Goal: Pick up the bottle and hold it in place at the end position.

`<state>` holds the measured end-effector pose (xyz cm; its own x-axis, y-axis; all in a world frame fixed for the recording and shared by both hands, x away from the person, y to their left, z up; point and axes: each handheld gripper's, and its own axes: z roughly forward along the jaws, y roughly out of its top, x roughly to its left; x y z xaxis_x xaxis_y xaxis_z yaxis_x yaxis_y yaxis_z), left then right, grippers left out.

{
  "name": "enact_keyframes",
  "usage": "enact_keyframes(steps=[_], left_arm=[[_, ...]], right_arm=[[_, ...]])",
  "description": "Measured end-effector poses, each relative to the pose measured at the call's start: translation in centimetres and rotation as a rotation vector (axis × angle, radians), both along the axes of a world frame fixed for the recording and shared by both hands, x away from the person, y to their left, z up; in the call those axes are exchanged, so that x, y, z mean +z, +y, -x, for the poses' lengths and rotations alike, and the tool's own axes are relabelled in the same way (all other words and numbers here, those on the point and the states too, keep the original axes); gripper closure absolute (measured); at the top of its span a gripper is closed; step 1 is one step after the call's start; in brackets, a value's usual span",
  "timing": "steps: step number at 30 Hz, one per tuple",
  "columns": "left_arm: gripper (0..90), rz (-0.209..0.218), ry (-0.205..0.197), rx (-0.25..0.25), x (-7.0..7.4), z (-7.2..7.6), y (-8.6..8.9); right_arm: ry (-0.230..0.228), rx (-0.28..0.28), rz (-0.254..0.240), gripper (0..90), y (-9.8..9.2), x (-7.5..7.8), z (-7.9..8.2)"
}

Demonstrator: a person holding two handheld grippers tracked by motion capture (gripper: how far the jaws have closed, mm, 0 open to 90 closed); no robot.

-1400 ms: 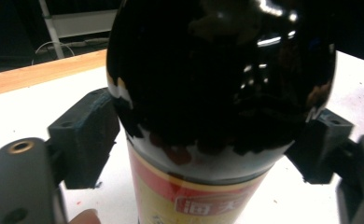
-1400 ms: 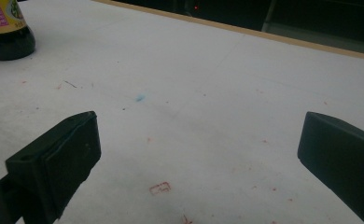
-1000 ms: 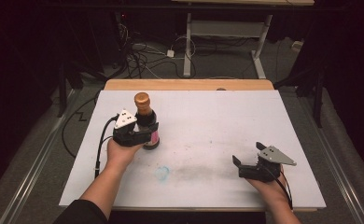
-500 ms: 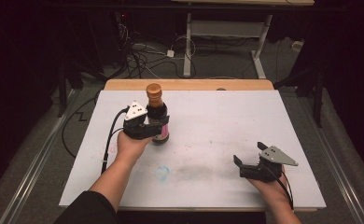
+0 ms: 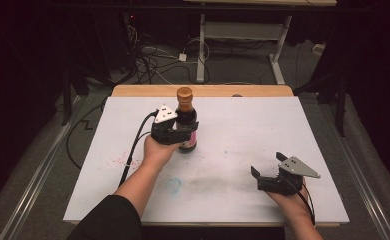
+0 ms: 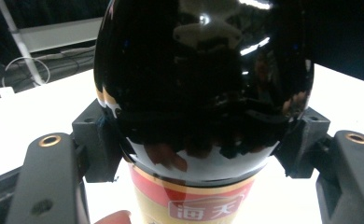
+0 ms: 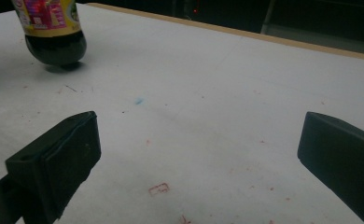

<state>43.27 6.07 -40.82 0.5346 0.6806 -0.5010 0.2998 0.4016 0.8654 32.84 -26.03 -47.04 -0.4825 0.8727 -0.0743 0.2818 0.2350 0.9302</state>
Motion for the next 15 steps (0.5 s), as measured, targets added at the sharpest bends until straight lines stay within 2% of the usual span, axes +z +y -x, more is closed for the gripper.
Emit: enact_keyframes(steps=[6, 10, 15], left_arm=[[27.5, -0.009, -0.005, -0.023, -0.2, -0.8, -2.3], [27.5, -0.022, -0.014, -0.032, -0.4, -1.0, -3.1], [27.5, -0.009, -0.011, -0.036, -0.7, -1.4, -4.1]], right_arm=[[-0.003, -0.001, -0.003, 0.2, -0.1, 0.0, 0.0], [-0.005, 0.002, -0.006, 0.2, -0.1, 0.1, 0.2], [-0.002, 0.002, -0.008, 0.2, -0.1, 0.1, 0.2]])
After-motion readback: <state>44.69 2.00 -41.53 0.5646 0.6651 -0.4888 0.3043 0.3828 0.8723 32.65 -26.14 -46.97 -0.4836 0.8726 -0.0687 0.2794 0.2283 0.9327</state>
